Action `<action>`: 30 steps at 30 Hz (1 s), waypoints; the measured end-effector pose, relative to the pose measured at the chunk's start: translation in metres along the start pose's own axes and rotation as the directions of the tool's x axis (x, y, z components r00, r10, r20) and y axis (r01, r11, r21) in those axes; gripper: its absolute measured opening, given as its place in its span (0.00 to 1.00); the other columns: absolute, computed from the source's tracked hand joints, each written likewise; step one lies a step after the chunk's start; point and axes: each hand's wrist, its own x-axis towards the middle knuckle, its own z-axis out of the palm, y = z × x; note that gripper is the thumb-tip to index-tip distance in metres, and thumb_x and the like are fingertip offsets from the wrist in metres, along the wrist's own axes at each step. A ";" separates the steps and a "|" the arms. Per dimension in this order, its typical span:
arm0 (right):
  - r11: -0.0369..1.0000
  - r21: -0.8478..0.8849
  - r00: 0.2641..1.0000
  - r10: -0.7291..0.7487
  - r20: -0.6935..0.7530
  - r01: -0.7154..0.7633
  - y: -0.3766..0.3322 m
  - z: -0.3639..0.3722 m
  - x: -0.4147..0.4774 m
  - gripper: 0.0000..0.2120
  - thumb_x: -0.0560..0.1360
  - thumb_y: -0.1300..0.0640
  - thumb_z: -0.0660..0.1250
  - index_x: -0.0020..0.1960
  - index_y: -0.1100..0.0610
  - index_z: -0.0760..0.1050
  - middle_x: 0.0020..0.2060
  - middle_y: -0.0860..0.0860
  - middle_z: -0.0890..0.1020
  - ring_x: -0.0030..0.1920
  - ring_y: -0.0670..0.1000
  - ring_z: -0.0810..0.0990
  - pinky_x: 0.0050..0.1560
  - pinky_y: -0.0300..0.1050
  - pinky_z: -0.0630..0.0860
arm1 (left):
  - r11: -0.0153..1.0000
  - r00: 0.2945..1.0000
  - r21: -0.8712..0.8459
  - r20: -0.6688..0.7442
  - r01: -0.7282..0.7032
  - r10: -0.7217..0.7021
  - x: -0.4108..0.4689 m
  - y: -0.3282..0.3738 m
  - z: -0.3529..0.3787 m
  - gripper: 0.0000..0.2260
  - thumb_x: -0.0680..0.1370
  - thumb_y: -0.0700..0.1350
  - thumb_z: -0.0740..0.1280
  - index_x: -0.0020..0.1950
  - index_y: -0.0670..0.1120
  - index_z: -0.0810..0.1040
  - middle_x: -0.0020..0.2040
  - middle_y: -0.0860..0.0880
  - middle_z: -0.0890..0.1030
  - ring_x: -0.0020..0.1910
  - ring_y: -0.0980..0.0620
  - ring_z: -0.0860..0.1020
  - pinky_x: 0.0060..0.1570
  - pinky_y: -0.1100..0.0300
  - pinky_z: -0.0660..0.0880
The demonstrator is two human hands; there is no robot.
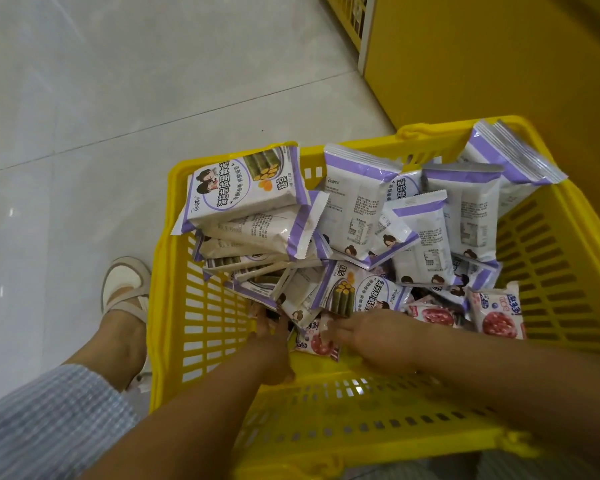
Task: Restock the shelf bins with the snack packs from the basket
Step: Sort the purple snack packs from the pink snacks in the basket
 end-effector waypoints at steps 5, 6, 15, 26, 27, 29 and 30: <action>0.989 0.146 0.999 -0.006 -0.035 0.011 0.003 0.002 -0.004 0.28 0.76 0.62 0.63 0.73 0.47 0.62 0.64 0.55 0.72 0.62 0.57 0.73 0.58 0.51 0.72 | 0.995 0.998 -0.086 0.031 0.058 -0.056 -0.007 -0.001 0.000 0.48 0.77 0.56 0.68 0.77 0.46 0.33 0.78 0.39 0.38 0.77 0.35 0.46 0.73 0.45 0.55; 0.984 0.180 0.998 0.000 -0.058 0.011 0.004 0.003 -0.004 0.30 0.76 0.64 0.62 0.74 0.47 0.60 0.71 0.54 0.67 0.66 0.57 0.71 0.61 0.51 0.71 | 0.995 0.998 -0.081 0.028 0.052 -0.050 -0.007 -0.001 0.001 0.47 0.77 0.55 0.68 0.78 0.46 0.34 0.78 0.39 0.40 0.77 0.35 0.46 0.73 0.45 0.55; 0.959 0.283 1.000 0.011 0.012 -0.014 -0.005 0.005 0.022 0.30 0.76 0.64 0.64 0.75 0.52 0.59 0.69 0.55 0.67 0.63 0.57 0.73 0.58 0.47 0.73 | 1.000 0.998 -0.016 -0.070 -0.003 0.002 0.004 -0.005 0.004 0.32 0.77 0.51 0.68 0.75 0.42 0.58 0.74 0.38 0.60 0.71 0.38 0.63 0.67 0.51 0.64; 0.982 0.169 0.992 0.072 0.103 -0.089 -0.011 0.013 0.037 0.27 0.73 0.66 0.66 0.70 0.56 0.65 0.62 0.55 0.74 0.59 0.57 0.76 0.52 0.49 0.75 | 0.990 0.991 0.144 -0.133 -0.013 0.032 0.013 -0.009 0.003 0.18 0.78 0.49 0.66 0.65 0.45 0.73 0.63 0.42 0.73 0.63 0.42 0.71 0.62 0.53 0.68; 0.987 0.138 0.991 0.067 0.113 -0.083 -0.012 0.012 0.037 0.25 0.74 0.65 0.66 0.69 0.56 0.66 0.62 0.55 0.73 0.59 0.57 0.76 0.50 0.49 0.74 | 0.991 0.991 0.129 -0.127 -0.023 0.039 0.014 -0.009 0.004 0.17 0.78 0.48 0.66 0.65 0.44 0.73 0.63 0.42 0.73 0.62 0.43 0.72 0.59 0.54 0.70; 0.996 0.064 0.988 0.060 0.140 -0.070 -0.016 0.010 0.037 0.21 0.75 0.64 0.66 0.67 0.56 0.68 0.62 0.56 0.72 0.58 0.57 0.76 0.50 0.51 0.76 | 0.996 0.993 0.087 -0.106 -0.034 0.043 0.014 -0.010 0.006 0.16 0.78 0.45 0.66 0.65 0.44 0.72 0.62 0.43 0.75 0.61 0.43 0.74 0.55 0.54 0.71; 0.997 0.043 0.988 0.056 0.142 -0.063 -0.017 0.009 0.037 0.20 0.76 0.63 0.65 0.67 0.56 0.69 0.62 0.57 0.71 0.57 0.58 0.76 0.51 0.52 0.77 | 0.997 0.994 0.063 -0.101 -0.040 0.046 0.014 -0.011 0.006 0.16 0.78 0.44 0.66 0.65 0.43 0.71 0.62 0.43 0.76 0.60 0.43 0.74 0.54 0.54 0.72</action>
